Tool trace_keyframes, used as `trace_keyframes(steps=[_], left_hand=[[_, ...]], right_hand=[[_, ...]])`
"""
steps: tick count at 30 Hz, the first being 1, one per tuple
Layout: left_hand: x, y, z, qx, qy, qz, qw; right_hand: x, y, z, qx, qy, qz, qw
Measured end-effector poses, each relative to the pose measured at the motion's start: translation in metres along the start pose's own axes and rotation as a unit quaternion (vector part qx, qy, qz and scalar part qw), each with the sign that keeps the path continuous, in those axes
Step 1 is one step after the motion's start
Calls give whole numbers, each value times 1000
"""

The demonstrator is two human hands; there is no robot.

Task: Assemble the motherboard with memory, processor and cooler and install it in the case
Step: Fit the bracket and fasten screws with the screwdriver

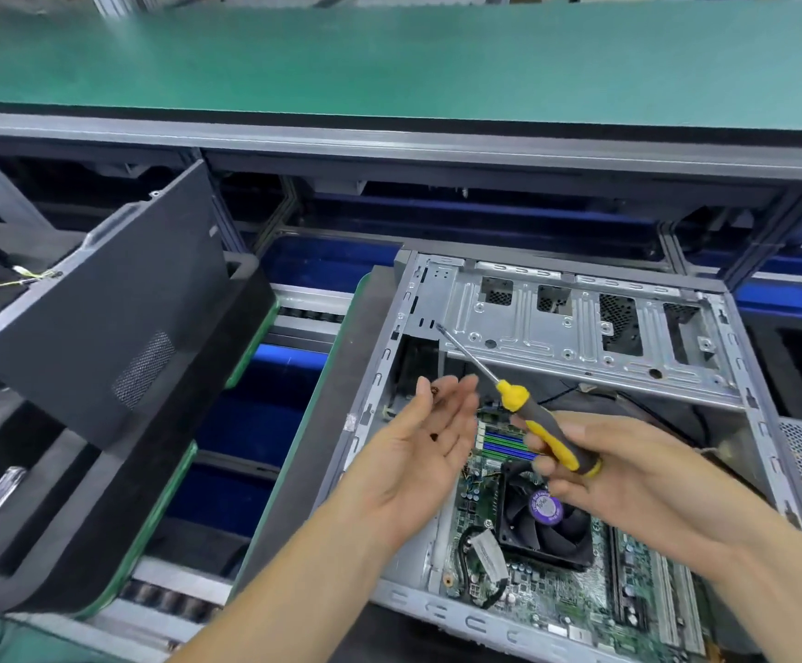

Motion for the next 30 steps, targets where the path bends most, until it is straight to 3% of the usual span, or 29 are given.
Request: trace_keyframes(steps=[3, 4, 7, 9, 12, 19, 24, 30], left_hand=[[-3, 10, 6, -24, -16, 21, 999], [-4, 14, 8, -25, -21, 25, 999], [-7, 23, 15, -36, -30, 26, 999], [-8, 28, 18, -48, -36, 19, 998], [-8, 31, 21, -78, -48, 1, 996], [-4, 31, 28, -122, -60, -31, 990], [4, 25, 24, -122, -35, -44, 991], [8, 8, 14, 22, -13, -29, 999]], right_hand=[[3, 25, 0, -20, -42, 39, 998], [4, 31, 1, -83, -76, 30, 993], [7, 41, 12, -346, -219, -71, 910], [6, 45, 16, -371, -277, -104, 880], [6, 46, 15, -441, -294, -116, 840], [0, 62, 12, -641, -355, -106, 672], [16, 53, 11, -647, -275, -120, 702], [19, 38, 25, -453, -299, -140, 828]])
Point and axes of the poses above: each hand's wrist, its own x-axis towards the middle knuckle, its own y-axis out of the palm, z = x × y, the point moved 7 cm from there along x, towards the middle knuckle, and after that the axes turned 10 degrees about x, right-handed, at the moved point
